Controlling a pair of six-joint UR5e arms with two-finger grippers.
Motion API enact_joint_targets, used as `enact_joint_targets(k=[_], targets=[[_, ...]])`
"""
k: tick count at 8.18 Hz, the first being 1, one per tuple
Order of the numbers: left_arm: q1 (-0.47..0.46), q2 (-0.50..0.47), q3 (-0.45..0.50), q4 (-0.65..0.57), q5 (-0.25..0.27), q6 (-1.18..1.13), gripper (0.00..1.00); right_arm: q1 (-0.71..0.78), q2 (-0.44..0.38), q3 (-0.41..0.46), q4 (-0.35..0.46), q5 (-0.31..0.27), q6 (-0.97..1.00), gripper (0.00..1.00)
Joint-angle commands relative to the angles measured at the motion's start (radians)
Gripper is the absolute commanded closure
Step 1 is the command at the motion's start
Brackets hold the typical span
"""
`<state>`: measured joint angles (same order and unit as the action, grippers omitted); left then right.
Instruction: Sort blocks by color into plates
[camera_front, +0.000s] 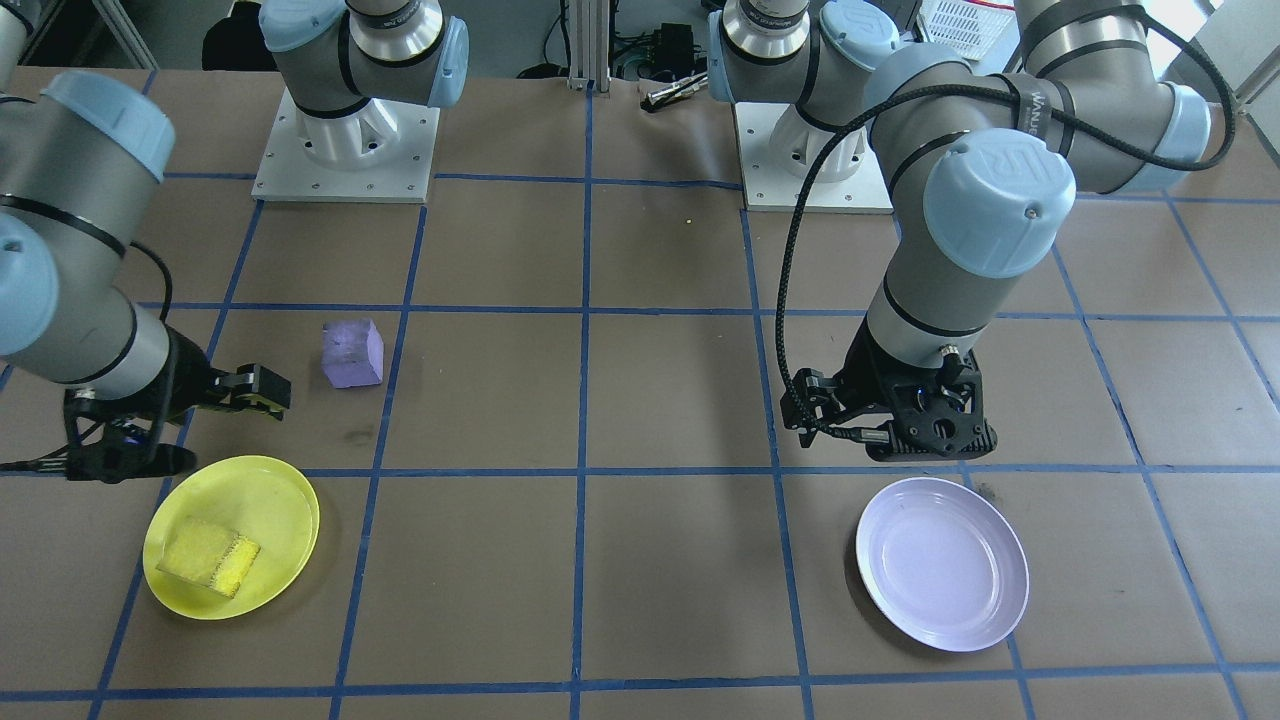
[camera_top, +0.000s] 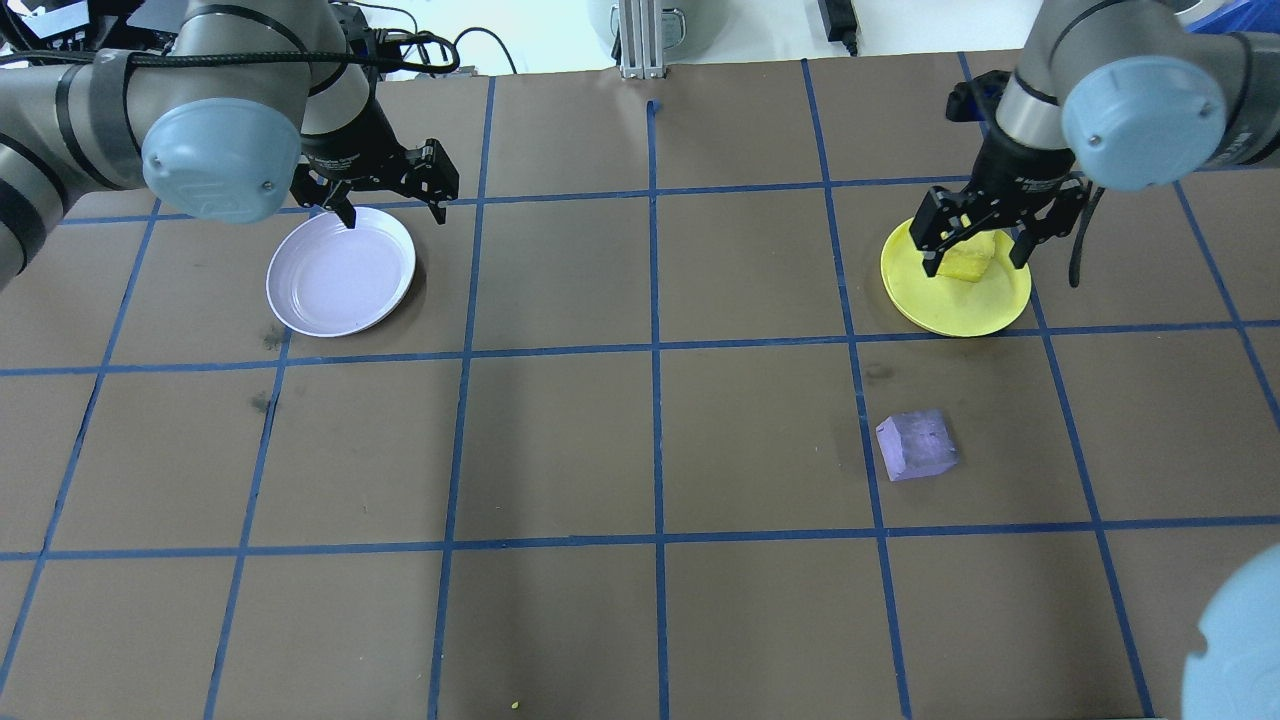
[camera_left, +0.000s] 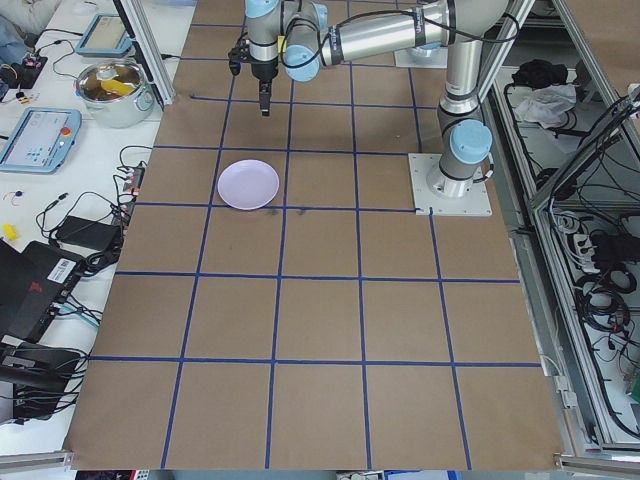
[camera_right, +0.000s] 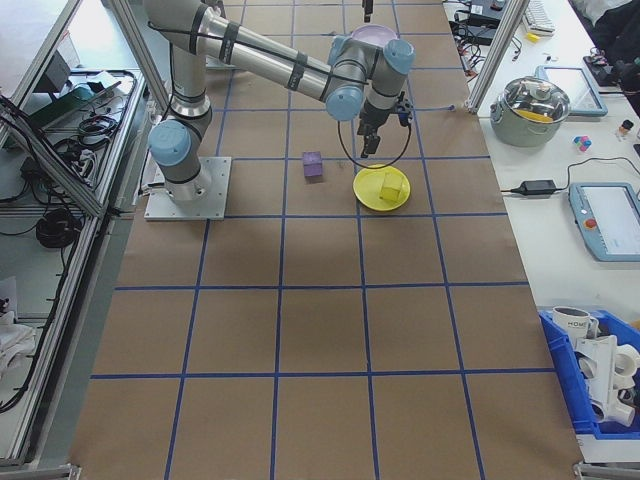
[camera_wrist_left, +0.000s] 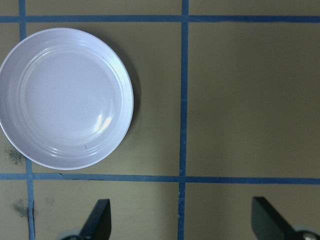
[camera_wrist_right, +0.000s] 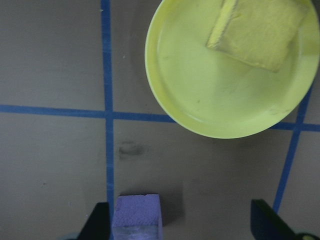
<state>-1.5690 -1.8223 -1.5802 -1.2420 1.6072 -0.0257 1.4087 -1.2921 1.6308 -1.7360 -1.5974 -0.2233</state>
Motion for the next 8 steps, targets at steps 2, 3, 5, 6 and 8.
enact_joint_targets(k=[2,3,5,6,8], targets=[[0.032,0.076,0.014,-0.074,-0.003,0.001,0.0,0.104,-0.038,0.224,-0.032,0.017,0.024,0.01],[0.04,0.096,0.022,-0.1,-0.015,0.0,0.0,0.104,-0.047,0.271,-0.068,0.011,0.021,0.0],[0.029,0.122,0.025,-0.134,-0.061,-0.013,0.0,0.104,-0.047,0.297,-0.057,-0.001,0.019,0.0],[0.036,0.164,0.025,-0.19,-0.05,-0.005,0.0,0.104,-0.046,0.325,-0.063,-0.003,0.025,0.0],[0.044,0.212,0.017,-0.237,-0.033,-0.005,0.0,0.102,-0.047,0.331,-0.069,-0.071,0.031,0.0]])
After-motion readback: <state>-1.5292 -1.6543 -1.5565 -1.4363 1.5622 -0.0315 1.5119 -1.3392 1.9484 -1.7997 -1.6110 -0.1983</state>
